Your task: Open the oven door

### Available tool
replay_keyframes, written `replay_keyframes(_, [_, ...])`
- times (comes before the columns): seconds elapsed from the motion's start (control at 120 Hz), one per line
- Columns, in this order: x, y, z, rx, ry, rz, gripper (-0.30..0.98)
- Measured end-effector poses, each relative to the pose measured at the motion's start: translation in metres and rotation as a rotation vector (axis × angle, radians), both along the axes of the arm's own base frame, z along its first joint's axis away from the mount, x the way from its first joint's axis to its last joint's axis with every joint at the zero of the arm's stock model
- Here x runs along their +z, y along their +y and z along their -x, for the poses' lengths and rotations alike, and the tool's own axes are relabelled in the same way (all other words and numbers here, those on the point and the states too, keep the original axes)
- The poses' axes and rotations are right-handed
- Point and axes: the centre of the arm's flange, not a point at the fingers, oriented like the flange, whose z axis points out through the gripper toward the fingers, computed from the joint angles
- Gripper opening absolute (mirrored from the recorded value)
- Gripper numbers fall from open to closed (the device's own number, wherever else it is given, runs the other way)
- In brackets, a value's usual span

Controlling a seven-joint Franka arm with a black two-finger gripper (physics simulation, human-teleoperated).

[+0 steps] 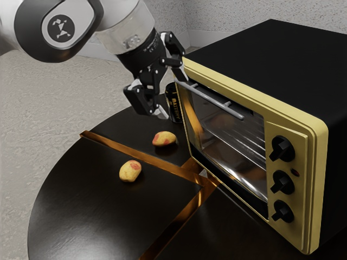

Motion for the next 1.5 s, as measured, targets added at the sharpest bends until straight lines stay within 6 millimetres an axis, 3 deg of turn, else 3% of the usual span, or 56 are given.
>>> replay_keyframes(0.375, [-0.018, -0.002, -0.018, 0.007, 0.017, -0.047, 0.69])
replay_keyframes(0.642, [-0.040, -0.002, -0.047, -0.029, 0.017, -0.092, 0.69])
replay_keyframes(0.892, [-0.050, 0.009, -0.062, -0.048, -0.002, -0.109, 0.69])
replay_keyframes(1.267, [-0.058, -0.005, -0.069, -0.120, -0.039, -0.154, 0.69])
replay_keyframes(1.375, [-0.083, 0.001, -0.069, -0.124, -0.009, -0.157, 0.68])
replay_keyframes(1.5, [-0.093, 0.005, -0.068, -0.129, -0.009, -0.156, 0.68])
